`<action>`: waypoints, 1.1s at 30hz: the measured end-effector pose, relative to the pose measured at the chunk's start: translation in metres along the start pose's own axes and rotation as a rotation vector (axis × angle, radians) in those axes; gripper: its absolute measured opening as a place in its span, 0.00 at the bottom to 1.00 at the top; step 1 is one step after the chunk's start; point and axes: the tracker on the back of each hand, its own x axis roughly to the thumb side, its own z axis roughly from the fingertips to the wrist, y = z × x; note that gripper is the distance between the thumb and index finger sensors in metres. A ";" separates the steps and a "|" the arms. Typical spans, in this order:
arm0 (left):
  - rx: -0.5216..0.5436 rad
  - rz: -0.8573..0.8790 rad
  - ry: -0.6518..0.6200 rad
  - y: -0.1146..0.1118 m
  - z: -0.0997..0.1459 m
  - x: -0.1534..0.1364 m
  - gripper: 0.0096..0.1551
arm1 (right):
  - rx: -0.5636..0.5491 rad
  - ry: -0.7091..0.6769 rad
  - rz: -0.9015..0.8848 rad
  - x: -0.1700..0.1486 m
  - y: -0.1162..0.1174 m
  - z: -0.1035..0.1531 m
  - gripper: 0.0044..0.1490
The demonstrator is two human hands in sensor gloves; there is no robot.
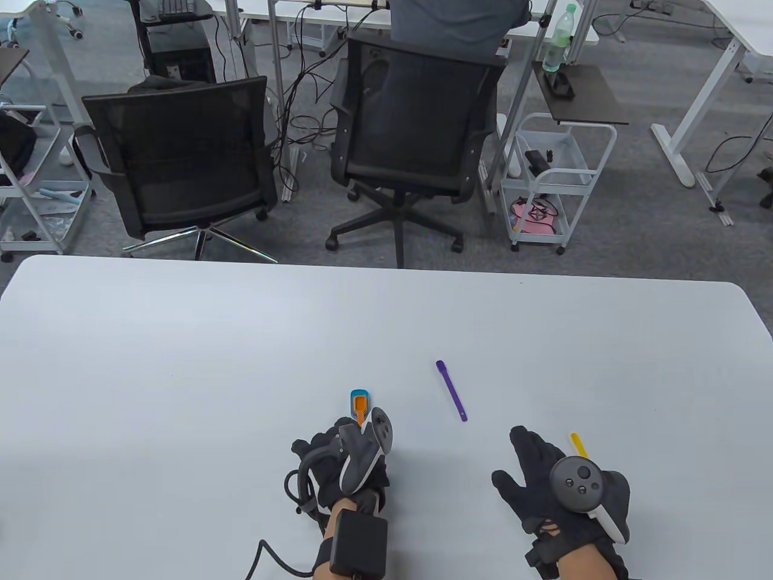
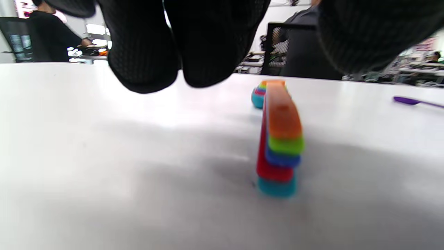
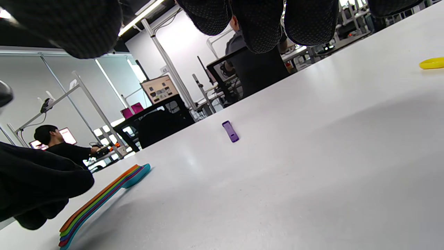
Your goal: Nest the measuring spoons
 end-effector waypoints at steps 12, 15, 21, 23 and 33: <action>0.022 0.130 -0.285 0.053 0.029 -0.107 0.67 | 0.019 0.034 0.031 -0.004 0.005 -0.002 0.60; 0.015 0.131 -0.291 0.038 0.029 -0.139 0.68 | 0.027 0.046 0.046 -0.006 0.007 -0.003 0.60; -0.123 0.090 -0.286 -0.001 0.017 -0.181 0.70 | 0.055 0.069 0.076 -0.008 0.015 -0.003 0.60; -0.159 0.154 -0.289 -0.005 0.015 -0.184 0.71 | 0.065 0.076 0.090 -0.007 0.018 -0.003 0.60; -0.157 0.084 -0.368 -0.006 0.017 -0.171 0.71 | 0.088 0.076 0.159 -0.002 0.025 -0.004 0.60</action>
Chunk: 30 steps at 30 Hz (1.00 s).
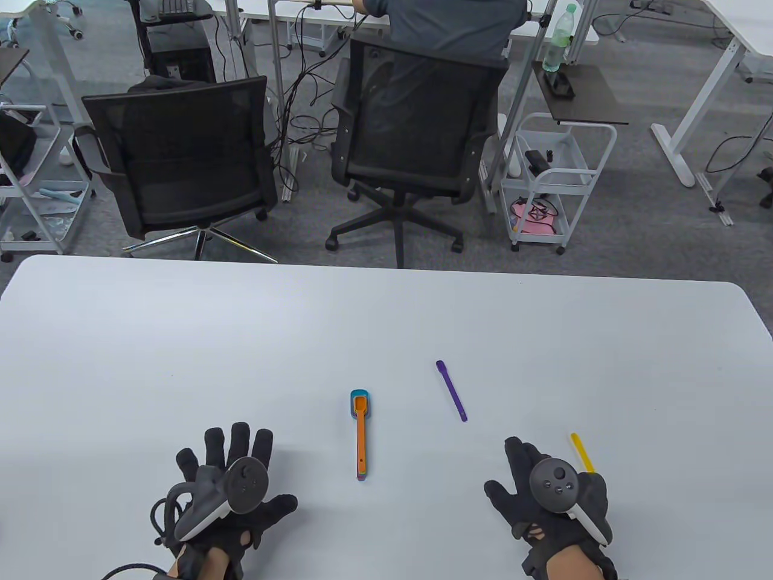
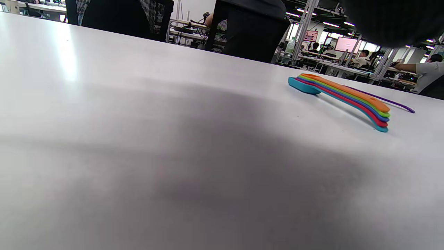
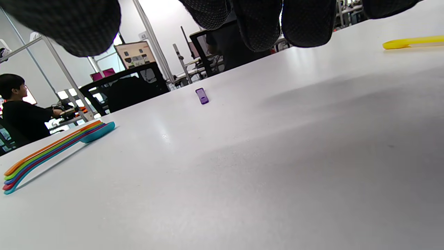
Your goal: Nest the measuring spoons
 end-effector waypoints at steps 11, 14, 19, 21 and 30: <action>-0.007 0.022 -0.018 -0.001 -0.001 -0.001 0.71 | -0.003 0.072 0.118 0.042 -0.025 -0.061 0.62; -0.003 0.027 -0.023 0.000 0.000 -0.001 0.71 | 0.004 0.117 0.186 0.053 -0.020 -0.093 0.60; 0.013 0.045 -0.033 0.005 0.002 -0.002 0.70 | 0.050 0.191 0.216 0.054 0.002 -0.134 0.57; 0.016 0.051 -0.037 0.006 0.001 -0.002 0.71 | 0.067 0.211 0.217 0.052 0.011 -0.145 0.57; 0.018 0.046 -0.057 0.006 0.000 0.002 0.70 | 0.093 0.260 0.223 0.042 0.037 -0.167 0.57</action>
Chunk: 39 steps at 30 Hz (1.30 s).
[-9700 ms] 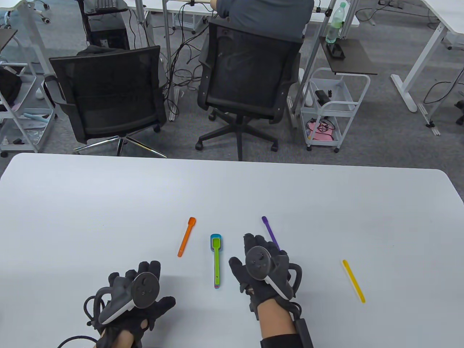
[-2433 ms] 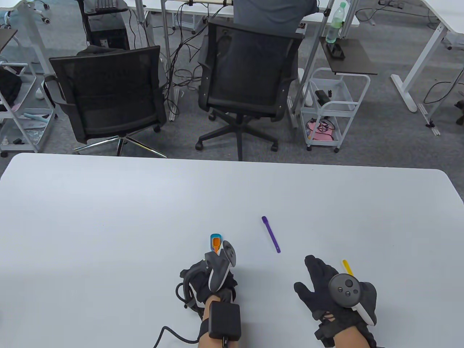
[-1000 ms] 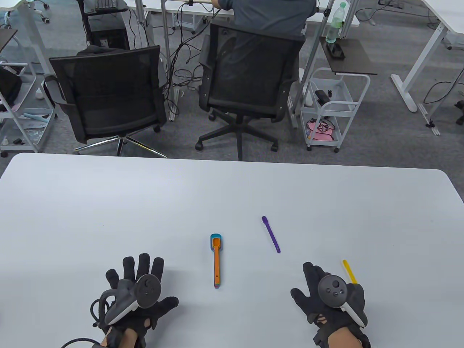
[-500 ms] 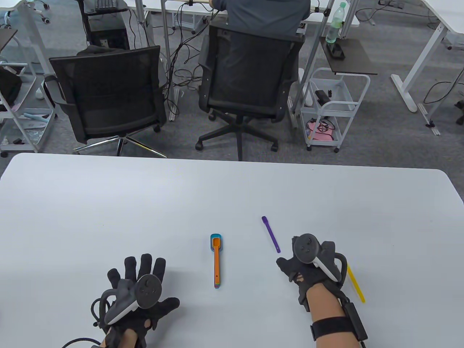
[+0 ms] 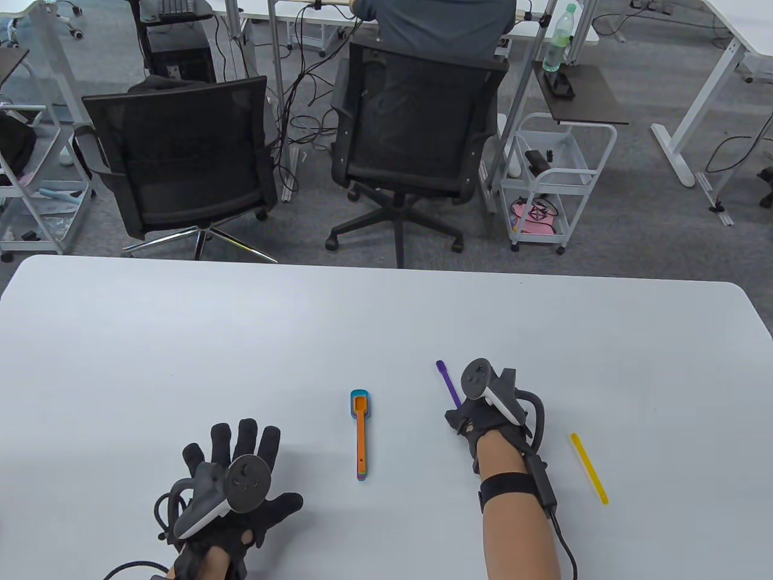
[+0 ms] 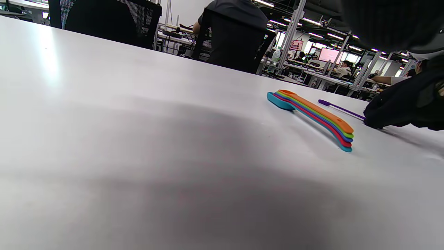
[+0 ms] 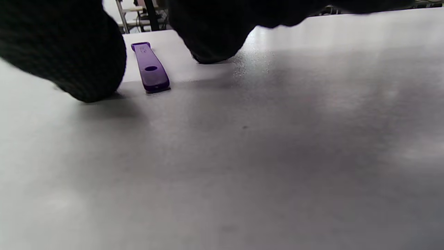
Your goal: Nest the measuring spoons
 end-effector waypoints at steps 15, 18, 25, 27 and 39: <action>-0.002 0.002 -0.013 -0.004 -0.002 0.006 0.70 | 0.022 0.001 0.084 0.013 -0.002 -0.006 0.45; -0.004 -0.003 -0.017 -0.004 -0.003 0.007 0.70 | 0.024 0.006 0.096 0.016 -0.001 -0.006 0.42; -0.013 -0.002 -0.012 -0.003 -0.003 0.006 0.70 | 0.025 0.012 0.095 0.017 -0.001 -0.006 0.40; -0.015 -0.002 -0.011 -0.003 -0.003 0.006 0.70 | 0.026 0.014 0.094 0.017 -0.002 -0.005 0.40; -0.022 -0.004 -0.002 -0.002 -0.003 0.005 0.70 | -0.007 0.020 0.080 0.017 -0.001 -0.004 0.38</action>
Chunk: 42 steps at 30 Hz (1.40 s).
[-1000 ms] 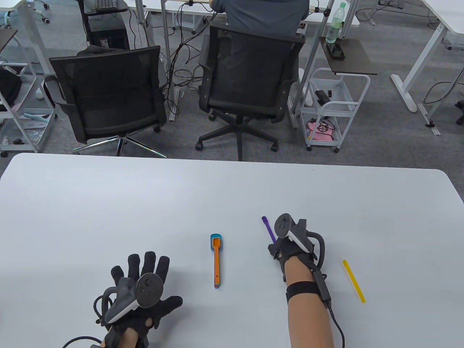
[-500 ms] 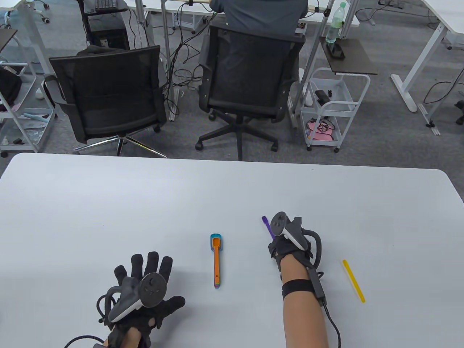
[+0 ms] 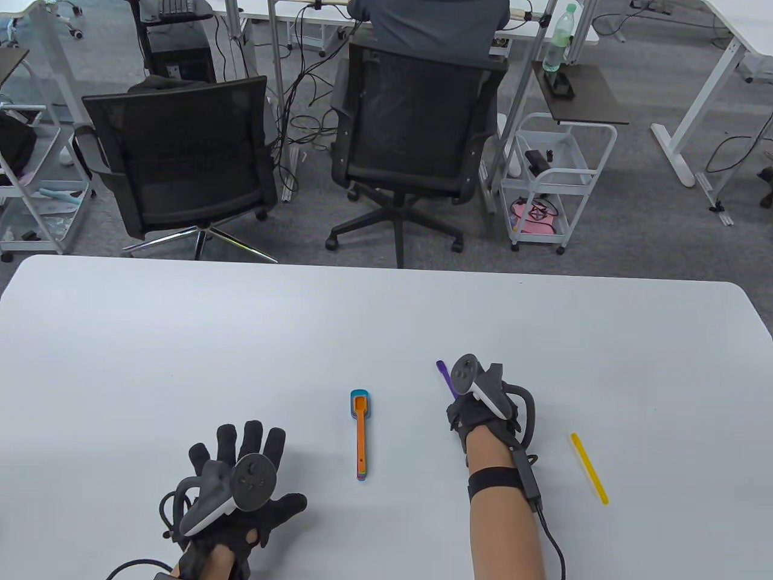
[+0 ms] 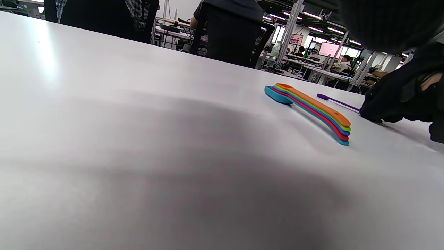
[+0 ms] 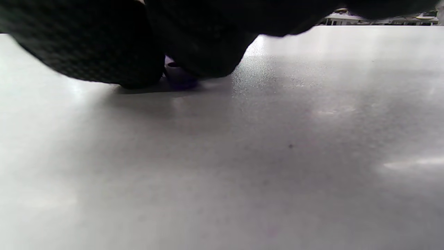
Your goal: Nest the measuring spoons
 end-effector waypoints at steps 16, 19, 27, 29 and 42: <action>-0.002 0.023 -0.003 0.002 0.003 -0.001 0.70 | -0.066 0.061 -0.086 -0.009 -0.006 0.042 0.37; -0.009 0.025 -0.005 0.001 0.003 0.000 0.70 | -0.071 0.073 -0.115 -0.004 -0.016 0.063 0.37; -0.003 0.013 -0.014 0.002 0.008 0.003 0.69 | -0.088 0.134 -0.150 0.032 -0.034 0.120 0.37; -0.001 0.010 -0.014 0.003 0.009 0.004 0.69 | -0.093 0.145 -0.153 0.043 -0.036 0.130 0.37; -0.017 0.014 0.008 0.001 0.010 -0.002 0.69 | -0.113 0.109 -0.151 0.119 -0.026 0.162 0.37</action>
